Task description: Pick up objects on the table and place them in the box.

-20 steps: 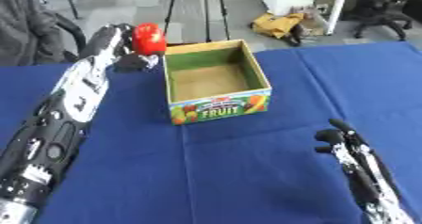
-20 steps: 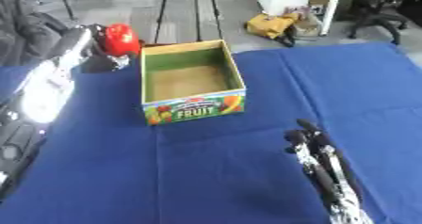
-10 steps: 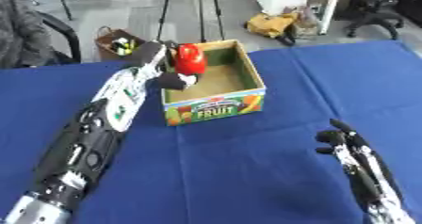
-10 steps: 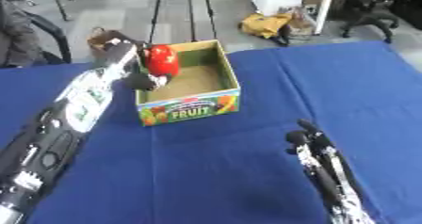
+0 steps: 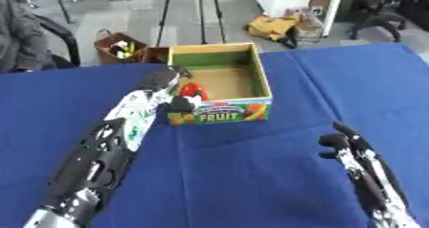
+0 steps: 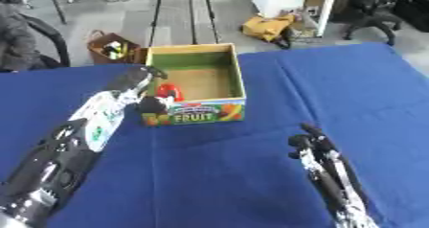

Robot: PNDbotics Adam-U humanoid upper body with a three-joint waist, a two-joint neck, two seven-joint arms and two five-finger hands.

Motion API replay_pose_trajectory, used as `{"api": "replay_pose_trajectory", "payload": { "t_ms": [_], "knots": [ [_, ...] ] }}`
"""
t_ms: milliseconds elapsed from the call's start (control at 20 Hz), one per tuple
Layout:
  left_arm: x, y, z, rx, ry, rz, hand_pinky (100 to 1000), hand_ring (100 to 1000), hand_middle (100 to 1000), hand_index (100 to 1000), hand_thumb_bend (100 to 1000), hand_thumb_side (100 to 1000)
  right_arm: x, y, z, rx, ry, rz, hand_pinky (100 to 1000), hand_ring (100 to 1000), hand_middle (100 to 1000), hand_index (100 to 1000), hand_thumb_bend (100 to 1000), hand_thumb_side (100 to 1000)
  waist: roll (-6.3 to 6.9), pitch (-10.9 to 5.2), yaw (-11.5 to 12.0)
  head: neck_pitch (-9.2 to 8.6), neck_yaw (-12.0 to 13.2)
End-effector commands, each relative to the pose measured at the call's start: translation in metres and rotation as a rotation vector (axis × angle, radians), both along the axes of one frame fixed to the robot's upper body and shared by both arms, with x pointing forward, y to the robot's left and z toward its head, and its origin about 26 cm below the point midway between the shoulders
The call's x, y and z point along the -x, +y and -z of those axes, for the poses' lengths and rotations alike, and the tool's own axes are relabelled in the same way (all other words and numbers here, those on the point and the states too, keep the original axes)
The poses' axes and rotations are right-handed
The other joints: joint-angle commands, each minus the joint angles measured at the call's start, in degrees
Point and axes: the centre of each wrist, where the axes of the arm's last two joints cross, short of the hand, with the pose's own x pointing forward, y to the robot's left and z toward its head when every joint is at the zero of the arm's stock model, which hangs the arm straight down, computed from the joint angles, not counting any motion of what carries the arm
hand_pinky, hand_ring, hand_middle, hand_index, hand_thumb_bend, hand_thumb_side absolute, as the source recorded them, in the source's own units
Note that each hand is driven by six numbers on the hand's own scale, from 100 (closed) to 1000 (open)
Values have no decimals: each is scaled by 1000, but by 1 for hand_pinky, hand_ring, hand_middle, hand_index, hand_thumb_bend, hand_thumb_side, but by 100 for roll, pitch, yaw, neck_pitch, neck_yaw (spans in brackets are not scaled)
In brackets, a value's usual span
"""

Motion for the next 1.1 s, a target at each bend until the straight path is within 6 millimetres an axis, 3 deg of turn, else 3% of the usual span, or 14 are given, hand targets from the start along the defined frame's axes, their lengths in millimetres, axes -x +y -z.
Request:
{"api": "replay_pose_trajectory", "payload": {
  "t_ms": [50, 200, 550, 750, 1100],
  "knots": [
    [0, 1, -23, 25, -98, 34, 851, 906, 907, 898, 726, 1000, -2, 1, -5, -2, -18, -7, 682, 770, 682, 917, 124, 660, -31, -72, 19, -35, -17],
    [3, 3, -41, 110, -199, 58, 816, 895, 898, 890, 692, 991, -2, 0, -5, -5, -16, -3, 682, 770, 682, 917, 124, 660, -42, -76, 59, -36, -43],
    [18, 24, -77, 307, -444, 128, 761, 856, 860, 871, 669, 868, -1, -1, -2, -12, -9, 12, 683, 770, 682, 917, 119, 661, -49, -94, 222, -3, -135],
    [34, 41, -71, 396, -523, 118, 711, 834, 844, 867, 601, 867, -1, -2, -1, -14, -9, 18, 683, 770, 681, 917, 117, 661, -66, -102, 324, 7, -193],
    [72, 53, -39, 554, -546, 106, 681, 809, 828, 862, 562, 899, -1, -2, -2, -17, -10, 19, 683, 769, 681, 917, 115, 662, -64, -99, 466, 31, -216]
  ]
}}
